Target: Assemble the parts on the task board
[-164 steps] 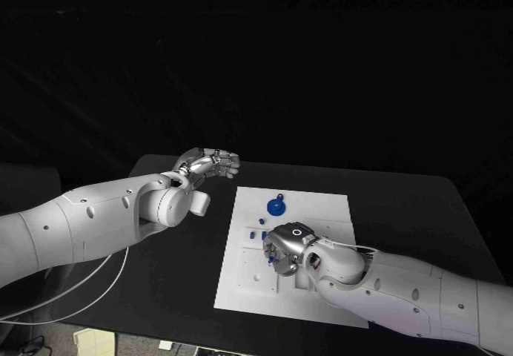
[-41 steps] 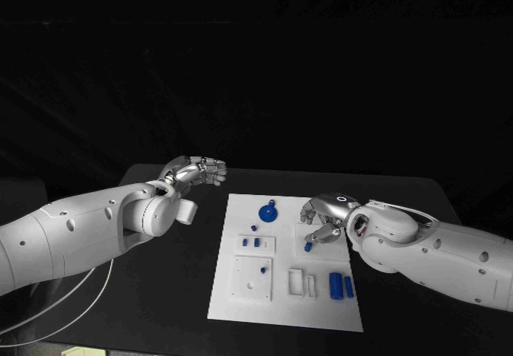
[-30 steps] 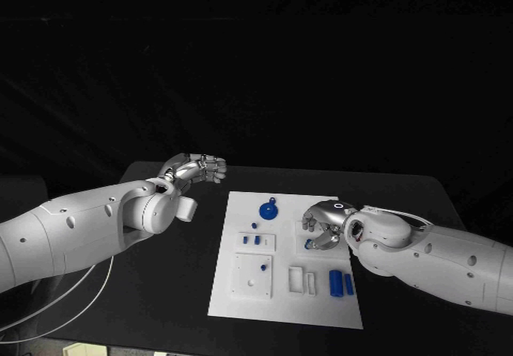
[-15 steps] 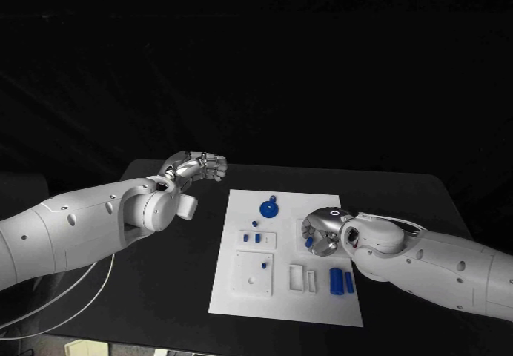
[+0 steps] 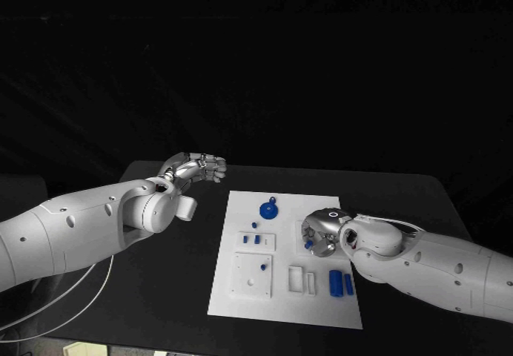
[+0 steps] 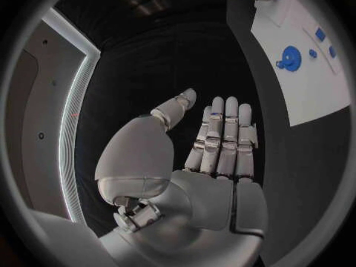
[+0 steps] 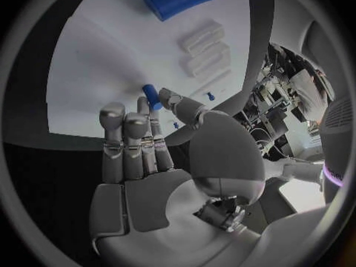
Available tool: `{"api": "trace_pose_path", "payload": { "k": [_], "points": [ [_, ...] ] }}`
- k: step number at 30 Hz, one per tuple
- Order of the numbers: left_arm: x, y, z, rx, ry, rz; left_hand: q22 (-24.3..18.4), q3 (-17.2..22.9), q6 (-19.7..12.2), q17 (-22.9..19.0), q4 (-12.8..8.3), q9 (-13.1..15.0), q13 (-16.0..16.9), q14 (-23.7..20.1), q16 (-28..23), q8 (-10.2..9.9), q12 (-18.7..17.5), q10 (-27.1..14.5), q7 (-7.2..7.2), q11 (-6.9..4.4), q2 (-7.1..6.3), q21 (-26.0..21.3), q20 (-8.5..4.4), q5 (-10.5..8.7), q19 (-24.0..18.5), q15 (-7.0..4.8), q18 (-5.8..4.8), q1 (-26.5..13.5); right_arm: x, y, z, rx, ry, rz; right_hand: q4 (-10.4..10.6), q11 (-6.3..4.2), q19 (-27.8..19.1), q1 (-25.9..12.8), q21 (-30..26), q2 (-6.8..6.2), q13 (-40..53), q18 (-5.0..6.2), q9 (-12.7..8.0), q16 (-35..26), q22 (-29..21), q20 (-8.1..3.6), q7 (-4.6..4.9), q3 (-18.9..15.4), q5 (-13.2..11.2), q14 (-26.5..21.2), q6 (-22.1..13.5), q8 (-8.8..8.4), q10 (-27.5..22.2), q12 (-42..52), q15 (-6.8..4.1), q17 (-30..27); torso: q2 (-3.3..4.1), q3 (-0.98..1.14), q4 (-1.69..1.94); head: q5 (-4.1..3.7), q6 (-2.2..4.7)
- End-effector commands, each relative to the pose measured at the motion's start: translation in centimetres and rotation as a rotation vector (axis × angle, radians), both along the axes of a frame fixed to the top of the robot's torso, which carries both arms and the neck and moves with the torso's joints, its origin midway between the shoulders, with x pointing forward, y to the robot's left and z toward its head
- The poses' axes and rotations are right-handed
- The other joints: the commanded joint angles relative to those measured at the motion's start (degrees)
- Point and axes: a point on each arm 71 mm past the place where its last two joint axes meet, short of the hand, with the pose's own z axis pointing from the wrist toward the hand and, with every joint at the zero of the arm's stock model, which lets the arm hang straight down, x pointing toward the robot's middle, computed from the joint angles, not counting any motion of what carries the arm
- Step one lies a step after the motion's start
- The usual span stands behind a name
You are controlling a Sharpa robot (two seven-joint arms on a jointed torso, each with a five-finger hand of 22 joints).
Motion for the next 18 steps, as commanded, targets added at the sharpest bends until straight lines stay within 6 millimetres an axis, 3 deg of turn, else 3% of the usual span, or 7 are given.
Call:
{"api": "trace_pose_path", "payload": {
  "k": [1, 2, 6, 18],
  "points": [
    [0.01, -0.15, 0.17, -0.01, -0.01, -0.007, 0.1, -0.2, -0.5, 0.1, 0.1, -0.1, -0.1, -0.2, -0.2, 0.2, 0.1, -0.4, -0.06, -0.01, 0.29, -0.3, 0.35, -0.23, 0.0, 0.19, 0.85, 0.1, -0.02, 0.26, 0.18, 0.001, -0.042, 0.003, -0.2, -0.15, 0.0, -0.2, 0.4, 0.98, 0.4, 5.72, 0.2, 0.3, 1.2, -0.4, -0.19, 0.5, -0.3, 0.0, 0.8, 0.51, 0.9, 0.6, -0.51, 0.0, -0.01, 0.0, 0.04, -0.03, -0.04],
    [0.02, -0.16, 0.17, -0.01, -0.01, -0.007, 0.1, -0.2, -0.5, 0.1, 0.1, -0.1, -0.1, -0.2, -0.2, 0.2, 0.1, -0.4, -0.06, -0.01, 0.3, -0.3, 0.35, -0.23, 0.0, 0.19, 0.85, 0.1, -0.03, 0.34, 0.27, 0.009, -0.052, -0.003, -0.3, -0.29, 0.0, -0.3, 0.4, 1.23, 0.6, 5.72, 0.2, 0.3, 1.2, -0.46, -0.31, 0.7, -0.3, 0.0, 1.1, 0.65, 1.2, 0.8, -0.65, 0.0, 0.0, -0.03, 0.05, -0.29, -0.1],
    [0.04, -0.13, 0.17, -0.009, -0.01, -0.005, 0.1, -0.2, -0.5, 0.1, 0.2, -0.1, -0.1, -0.2, -0.2, 0.2, 0.1, -0.4, -0.06, -0.01, 0.32, -0.3, 0.35, -0.22, 0.0, 0.19, 0.85, 0.1, -0.05, 0.49, 0.47, 0.027, -0.074, -0.018, -0.8, -0.92, 0.2, -0.5, 0.6, 2.16, 1.4, 5.72, 0.6, 0.3, 1.1, -0.69, -0.85, 1.6, -0.3, 0.2, 2.4, 1.32, 2.6, 1.7, -1.26, -0.1, 0.0, 0.0, 0.07, -0.13, -0.22],
    [0.12, -0.08, 0.15, -0.008, -0.011, -0.004, 0.1, -0.2, -0.5, 0.1, 0.2, -0.1, -0.1, -0.2, -0.3, 0.2, 0.1, -0.4, -0.06, -0.02, 0.34, -0.3, 0.36, -0.21, 0.0, 0.2, 0.85, 0.1, -0.14, 0.24, 1.15, 0.103, -0.116, -0.038, -1.4, -1.32, 0.5, -1.0, 0.8, 2.14, 2.2, 5.72, 1.0, 0.2, 1.0, -1.01, -1.19, 2.9, -0.3, 0.5, 3.2, 1.67, 3.2, 2.2, -1.66, -0.1, -0.01, -0.01, 0.06, -0.07, -0.29]
  ]
}}
